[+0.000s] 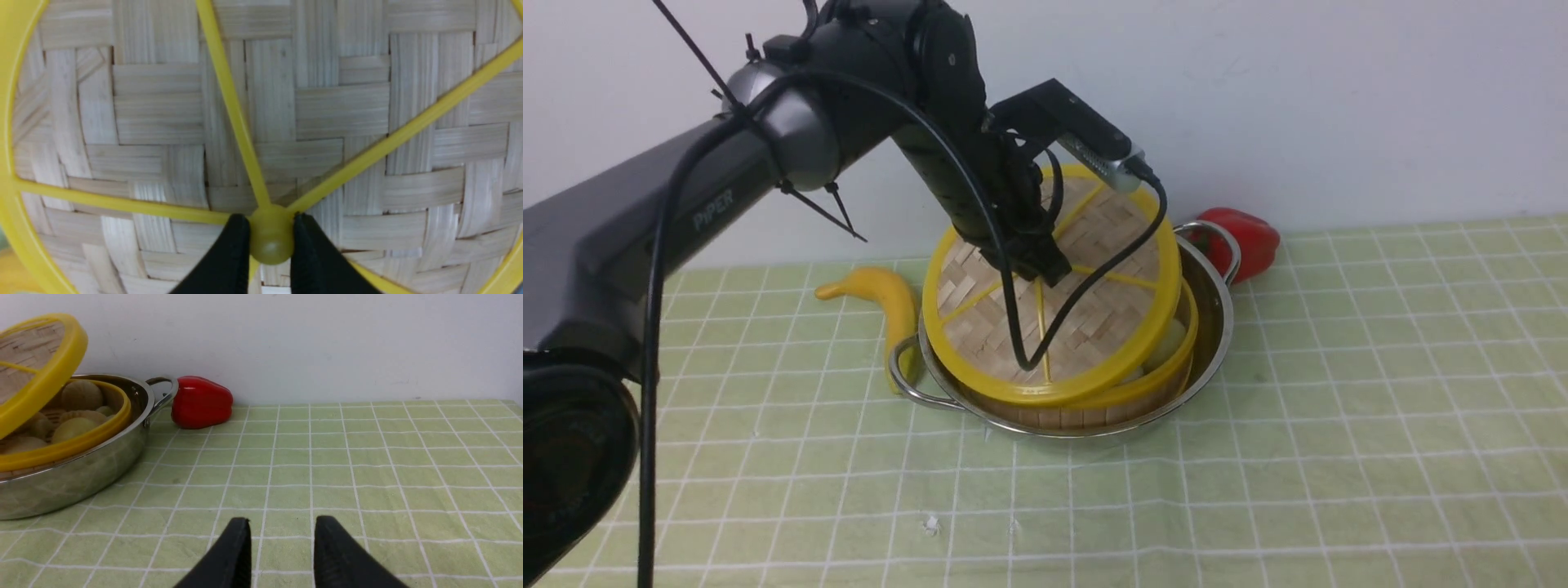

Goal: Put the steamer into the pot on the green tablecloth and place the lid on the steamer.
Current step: 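Place the yellow bamboo steamer lid onto the steamer in the pot with the left gripper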

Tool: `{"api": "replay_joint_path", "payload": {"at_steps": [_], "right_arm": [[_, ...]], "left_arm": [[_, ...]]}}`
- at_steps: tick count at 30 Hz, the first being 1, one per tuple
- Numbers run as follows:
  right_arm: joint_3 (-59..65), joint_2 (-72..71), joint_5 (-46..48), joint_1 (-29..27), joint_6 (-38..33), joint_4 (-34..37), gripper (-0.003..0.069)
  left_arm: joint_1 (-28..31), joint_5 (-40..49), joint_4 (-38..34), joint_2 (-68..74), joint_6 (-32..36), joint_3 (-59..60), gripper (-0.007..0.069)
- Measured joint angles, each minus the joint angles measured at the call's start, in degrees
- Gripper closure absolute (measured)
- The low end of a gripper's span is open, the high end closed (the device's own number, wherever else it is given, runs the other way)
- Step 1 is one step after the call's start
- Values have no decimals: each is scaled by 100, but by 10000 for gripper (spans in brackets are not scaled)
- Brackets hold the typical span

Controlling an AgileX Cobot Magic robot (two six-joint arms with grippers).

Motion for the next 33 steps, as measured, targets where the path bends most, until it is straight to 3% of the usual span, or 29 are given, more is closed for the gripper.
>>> {"api": "replay_joint_path", "payload": {"at_steps": [33], "right_arm": [[0, 0, 0, 0, 0, 0, 419]], "left_arm": [[-42, -334, -288, 60, 656, 0, 508]]}}
